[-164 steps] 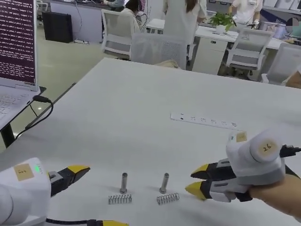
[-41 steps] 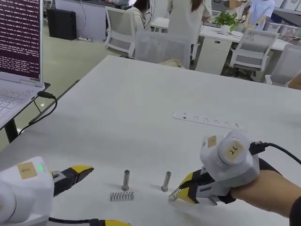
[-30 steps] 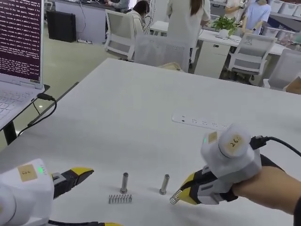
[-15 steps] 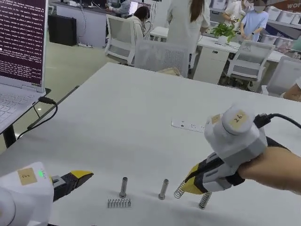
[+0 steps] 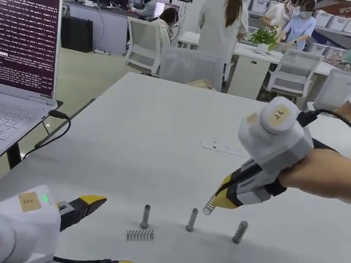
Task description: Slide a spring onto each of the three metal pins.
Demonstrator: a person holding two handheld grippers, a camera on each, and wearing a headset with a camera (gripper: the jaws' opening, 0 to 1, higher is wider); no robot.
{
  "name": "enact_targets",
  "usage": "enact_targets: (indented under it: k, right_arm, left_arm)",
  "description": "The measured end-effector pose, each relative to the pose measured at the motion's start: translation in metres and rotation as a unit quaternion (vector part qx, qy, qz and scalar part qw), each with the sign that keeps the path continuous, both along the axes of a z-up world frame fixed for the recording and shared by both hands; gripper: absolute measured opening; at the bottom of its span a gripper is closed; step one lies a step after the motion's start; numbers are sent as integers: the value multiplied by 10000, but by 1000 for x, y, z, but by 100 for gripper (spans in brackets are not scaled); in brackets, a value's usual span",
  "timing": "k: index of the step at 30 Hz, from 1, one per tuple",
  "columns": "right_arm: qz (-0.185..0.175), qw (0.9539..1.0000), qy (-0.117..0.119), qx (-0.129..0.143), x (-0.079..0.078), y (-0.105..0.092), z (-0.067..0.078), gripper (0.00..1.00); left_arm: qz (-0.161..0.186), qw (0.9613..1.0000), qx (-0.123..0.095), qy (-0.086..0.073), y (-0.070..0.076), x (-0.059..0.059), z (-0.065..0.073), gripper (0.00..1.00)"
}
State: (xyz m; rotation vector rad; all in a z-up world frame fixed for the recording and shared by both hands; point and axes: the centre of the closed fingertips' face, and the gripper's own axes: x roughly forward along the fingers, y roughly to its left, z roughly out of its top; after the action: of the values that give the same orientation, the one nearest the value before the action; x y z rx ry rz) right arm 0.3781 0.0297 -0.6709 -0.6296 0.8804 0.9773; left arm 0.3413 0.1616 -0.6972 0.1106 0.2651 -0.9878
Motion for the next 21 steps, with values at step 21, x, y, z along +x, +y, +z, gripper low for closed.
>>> enact_targets:
  k: [21]
  right_arm:
    - [182,9990,362,-196,25,14,-11,8]
  left_arm:
    - [113,9999,-22,43,7,0,-3,82]
